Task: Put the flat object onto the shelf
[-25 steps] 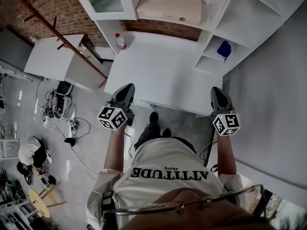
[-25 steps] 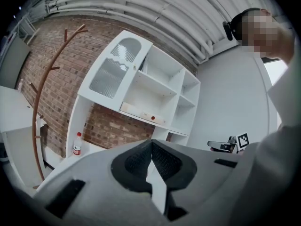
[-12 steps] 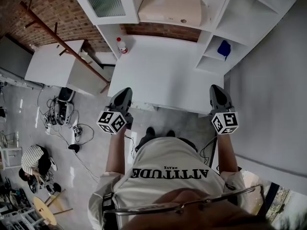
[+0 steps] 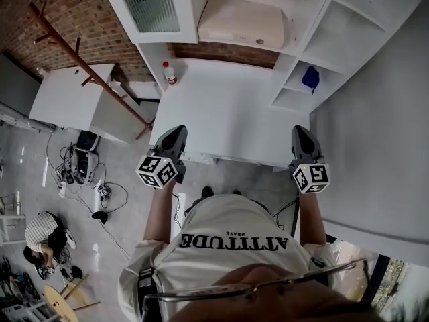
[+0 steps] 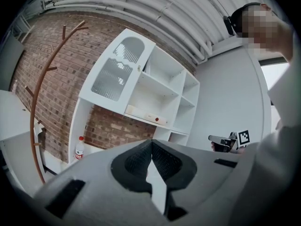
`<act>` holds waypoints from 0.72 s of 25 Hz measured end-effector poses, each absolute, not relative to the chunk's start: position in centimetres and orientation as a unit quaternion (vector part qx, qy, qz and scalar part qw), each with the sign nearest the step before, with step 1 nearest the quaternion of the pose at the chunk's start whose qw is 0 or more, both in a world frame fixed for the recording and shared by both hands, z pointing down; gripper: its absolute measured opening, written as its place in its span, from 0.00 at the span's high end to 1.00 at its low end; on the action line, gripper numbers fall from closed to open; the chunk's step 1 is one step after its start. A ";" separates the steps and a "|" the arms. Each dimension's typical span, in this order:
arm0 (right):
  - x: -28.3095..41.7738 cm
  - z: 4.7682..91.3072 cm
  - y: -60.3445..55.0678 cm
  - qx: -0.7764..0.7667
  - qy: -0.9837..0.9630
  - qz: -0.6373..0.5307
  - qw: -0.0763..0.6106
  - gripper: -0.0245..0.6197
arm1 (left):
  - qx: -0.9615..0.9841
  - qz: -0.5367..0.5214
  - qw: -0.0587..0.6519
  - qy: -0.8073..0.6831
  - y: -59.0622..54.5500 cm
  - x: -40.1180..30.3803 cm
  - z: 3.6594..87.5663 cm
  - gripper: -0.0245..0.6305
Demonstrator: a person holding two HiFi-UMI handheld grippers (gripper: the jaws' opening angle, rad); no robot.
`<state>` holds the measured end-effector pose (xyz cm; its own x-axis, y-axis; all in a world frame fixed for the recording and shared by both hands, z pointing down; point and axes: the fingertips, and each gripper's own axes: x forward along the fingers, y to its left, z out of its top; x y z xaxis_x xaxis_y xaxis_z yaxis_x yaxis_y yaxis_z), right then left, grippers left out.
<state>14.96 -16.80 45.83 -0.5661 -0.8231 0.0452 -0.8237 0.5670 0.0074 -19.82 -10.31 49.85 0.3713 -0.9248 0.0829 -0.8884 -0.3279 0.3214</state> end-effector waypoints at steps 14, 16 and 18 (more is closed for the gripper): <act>14.6 44.7 -16.8 0.479 -0.878 -0.007 0.018 0.92 | 0.819 -0.057 0.159 -0.548 -11.4 -20.5 49.8 0.93; 14.7 44.7 -16.7 0.481 -0.877 -0.004 0.017 0.92 | 0.820 -0.058 0.158 -0.547 -11.4 -20.5 49.7 0.93; 14.8 44.7 -16.6 0.482 -0.876 -0.002 0.015 0.92 | 0.820 -0.058 0.157 -0.547 -11.4 -20.6 49.7 0.93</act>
